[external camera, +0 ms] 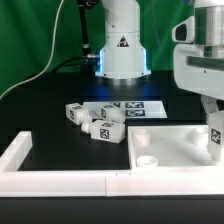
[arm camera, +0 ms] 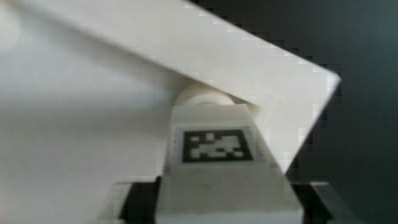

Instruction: Assemble one leg

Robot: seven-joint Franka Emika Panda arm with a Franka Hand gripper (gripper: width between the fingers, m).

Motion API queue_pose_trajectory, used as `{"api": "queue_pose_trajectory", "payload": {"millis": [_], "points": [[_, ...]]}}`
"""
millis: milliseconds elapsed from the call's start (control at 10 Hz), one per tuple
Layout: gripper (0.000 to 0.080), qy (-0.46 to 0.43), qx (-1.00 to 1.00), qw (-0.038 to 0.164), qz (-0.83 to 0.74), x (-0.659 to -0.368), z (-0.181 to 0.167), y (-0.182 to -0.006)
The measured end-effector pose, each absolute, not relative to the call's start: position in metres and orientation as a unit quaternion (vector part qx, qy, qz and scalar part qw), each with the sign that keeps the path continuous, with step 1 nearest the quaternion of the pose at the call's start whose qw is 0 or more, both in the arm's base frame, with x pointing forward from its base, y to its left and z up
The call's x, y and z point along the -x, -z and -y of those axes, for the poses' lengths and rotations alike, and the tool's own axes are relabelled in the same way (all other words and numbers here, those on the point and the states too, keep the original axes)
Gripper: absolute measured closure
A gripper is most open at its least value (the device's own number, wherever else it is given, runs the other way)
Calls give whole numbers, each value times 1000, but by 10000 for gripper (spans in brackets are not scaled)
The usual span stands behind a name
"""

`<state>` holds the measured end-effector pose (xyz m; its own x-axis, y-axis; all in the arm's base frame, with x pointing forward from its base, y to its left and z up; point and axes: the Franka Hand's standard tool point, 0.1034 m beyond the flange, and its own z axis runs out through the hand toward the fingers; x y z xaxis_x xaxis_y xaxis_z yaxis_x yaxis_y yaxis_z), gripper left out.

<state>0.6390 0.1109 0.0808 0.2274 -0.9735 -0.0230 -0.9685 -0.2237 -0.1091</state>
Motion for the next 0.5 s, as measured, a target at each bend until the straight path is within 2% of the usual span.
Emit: {"api": "queue_pose_trajectory", "payload": {"millis": [200,500], "points": [[512,12,706,67,-705,-639,-112,-81],[508,14,725,65,-686,-638,-114,-80]]}}
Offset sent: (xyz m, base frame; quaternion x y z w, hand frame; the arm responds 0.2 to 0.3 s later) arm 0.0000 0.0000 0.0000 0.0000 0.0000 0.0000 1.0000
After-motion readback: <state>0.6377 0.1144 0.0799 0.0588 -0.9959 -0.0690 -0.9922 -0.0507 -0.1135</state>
